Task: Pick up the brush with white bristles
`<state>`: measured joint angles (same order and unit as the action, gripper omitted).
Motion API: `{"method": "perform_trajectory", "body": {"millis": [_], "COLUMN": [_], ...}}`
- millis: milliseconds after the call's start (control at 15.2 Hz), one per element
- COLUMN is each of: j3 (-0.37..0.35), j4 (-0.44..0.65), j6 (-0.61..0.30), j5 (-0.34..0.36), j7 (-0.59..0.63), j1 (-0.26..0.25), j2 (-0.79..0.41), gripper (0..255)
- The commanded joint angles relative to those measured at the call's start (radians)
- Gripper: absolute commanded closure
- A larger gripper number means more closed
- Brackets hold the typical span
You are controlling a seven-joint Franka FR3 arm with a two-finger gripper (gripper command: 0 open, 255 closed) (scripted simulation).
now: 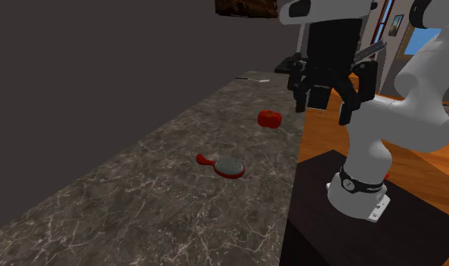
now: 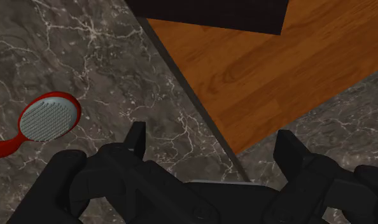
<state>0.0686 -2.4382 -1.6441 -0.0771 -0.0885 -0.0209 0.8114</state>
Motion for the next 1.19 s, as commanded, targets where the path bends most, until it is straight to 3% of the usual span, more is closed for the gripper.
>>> {"method": "perform_trajectory", "body": {"millis": [0,1122], "j3": [0.0,0.155], "j4": [0.0,-0.031], "j6": [0.0,-0.495], "j5": [0.0,0.012], "j7": [0.0,0.091], "j1": [0.0,0.161], "j2": [0.0,-0.442], "gripper": [0,0]}}
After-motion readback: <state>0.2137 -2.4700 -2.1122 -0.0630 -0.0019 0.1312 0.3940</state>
